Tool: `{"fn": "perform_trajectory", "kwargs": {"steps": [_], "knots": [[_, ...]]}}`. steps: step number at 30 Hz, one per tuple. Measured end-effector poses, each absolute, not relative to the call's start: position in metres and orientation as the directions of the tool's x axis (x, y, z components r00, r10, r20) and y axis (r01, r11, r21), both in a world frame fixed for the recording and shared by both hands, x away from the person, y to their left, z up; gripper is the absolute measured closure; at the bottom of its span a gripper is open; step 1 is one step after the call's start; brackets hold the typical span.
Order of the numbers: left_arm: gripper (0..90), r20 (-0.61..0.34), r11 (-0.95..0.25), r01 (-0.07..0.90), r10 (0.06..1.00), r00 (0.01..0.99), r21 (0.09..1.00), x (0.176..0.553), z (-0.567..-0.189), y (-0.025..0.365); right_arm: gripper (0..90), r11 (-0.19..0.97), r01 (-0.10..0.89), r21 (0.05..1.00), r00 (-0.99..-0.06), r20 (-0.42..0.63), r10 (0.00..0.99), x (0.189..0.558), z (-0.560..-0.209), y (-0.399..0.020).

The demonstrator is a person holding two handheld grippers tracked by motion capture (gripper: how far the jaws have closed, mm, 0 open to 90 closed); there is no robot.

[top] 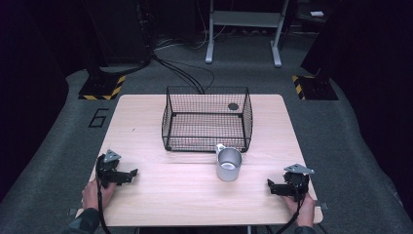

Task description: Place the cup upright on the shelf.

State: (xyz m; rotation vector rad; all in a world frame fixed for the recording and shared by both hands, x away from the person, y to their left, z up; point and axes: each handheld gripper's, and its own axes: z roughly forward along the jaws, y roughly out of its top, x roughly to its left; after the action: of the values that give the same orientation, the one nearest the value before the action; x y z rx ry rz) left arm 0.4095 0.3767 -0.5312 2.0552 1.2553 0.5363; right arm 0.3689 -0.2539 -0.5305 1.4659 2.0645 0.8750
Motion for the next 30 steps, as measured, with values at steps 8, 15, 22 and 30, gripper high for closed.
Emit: {"fn": "perform_trajectory", "kwargs": {"steps": [8, 15, 22, 30], "knots": [[0.0, 0.006, -0.321, 0.619, 0.891, 0.454, 0.717, 0.409, -0.531, 0.377, 0.0, 0.206, 0.66, 0.722, -0.306, 0.008, 0.952, 0.369, -0.53, -0.252], [0.0, 0.01, -0.328, 0.619, 0.888, 0.459, 0.714, 0.41, -0.531, 0.377, 0.0, 0.212, 0.685, 0.698, -0.296, 0.001, 0.955, 0.371, -0.528, -0.254], [0.0, 0.008, -0.319, 0.616, 0.892, 0.452, 0.721, 0.409, -0.532, 0.376, 0.0, 0.185, 0.697, 0.693, -0.309, 0.056, 0.949, 0.369, -0.523, -0.254], [0.0, 0.008, -0.318, 0.616, 0.892, 0.451, 0.721, 0.409, -0.532, 0.376, 0.0, 0.212, 0.671, 0.71, -0.375, 0.078, 0.924, 0.36, -0.5, -0.235]]}}
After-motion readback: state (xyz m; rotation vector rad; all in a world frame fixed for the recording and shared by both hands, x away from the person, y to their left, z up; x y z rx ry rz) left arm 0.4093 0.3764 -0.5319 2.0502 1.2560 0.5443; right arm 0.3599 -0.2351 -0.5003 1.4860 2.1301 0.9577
